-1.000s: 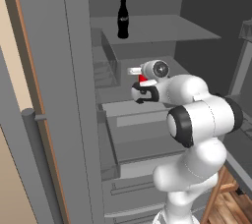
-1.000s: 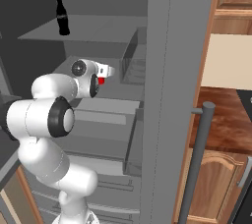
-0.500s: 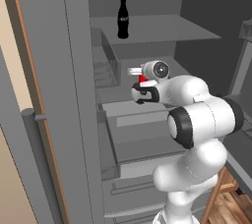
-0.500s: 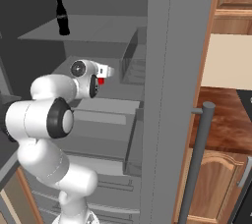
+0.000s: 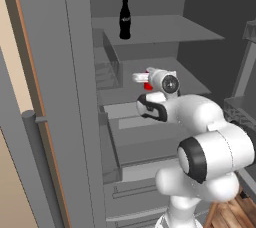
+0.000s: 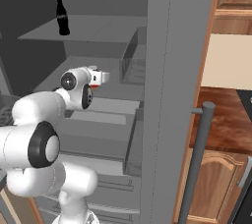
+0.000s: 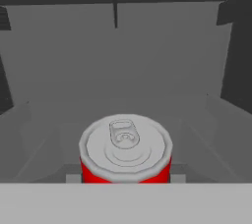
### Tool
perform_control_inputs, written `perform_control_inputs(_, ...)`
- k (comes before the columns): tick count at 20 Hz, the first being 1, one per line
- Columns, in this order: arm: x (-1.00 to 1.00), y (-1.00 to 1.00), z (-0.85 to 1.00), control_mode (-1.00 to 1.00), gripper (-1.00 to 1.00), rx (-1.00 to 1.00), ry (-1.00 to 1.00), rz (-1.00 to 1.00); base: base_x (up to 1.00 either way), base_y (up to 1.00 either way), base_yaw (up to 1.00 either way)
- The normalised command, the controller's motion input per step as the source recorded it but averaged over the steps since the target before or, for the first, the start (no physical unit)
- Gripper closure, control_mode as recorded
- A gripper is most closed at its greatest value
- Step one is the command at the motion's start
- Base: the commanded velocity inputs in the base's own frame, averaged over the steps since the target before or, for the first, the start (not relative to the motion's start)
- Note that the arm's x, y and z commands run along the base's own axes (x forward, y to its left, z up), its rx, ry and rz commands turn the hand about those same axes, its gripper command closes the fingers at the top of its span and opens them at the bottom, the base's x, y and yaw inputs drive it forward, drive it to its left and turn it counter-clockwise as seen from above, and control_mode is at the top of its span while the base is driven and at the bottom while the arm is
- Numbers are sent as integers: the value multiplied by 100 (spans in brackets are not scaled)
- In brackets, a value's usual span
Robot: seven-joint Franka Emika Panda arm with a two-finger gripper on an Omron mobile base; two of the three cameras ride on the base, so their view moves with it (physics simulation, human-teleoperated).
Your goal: Open the fridge, grab two sodas, and place both sodas inside the bowl with ice on the dining counter.
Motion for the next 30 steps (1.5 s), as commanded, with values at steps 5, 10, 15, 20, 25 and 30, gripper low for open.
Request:
perform_control_inputs(5, -51, 2, 79, -100, 100, 3, 15, 0, 0, 0, 0)
perform_control_inputs(10, -63, 2, 48, -100, 100, 0, 20, -3, 0, 0, 0)
perform_control_inputs(15, -96, 0, 27, -100, 100, 0, 12, -2, 0, 0, 0)
perform_control_inputs(20, -100, 0, 16, -100, 100, 0, 3, 0, 0, 0, 0)
perform_control_inputs(25, -100, 0, 21, -100, 100, 0, 1, 0, 0, 0, 0)
perform_control_inputs(30, -100, 0, 23, -100, 100, 0, 5, 0, 0, 0, 0)
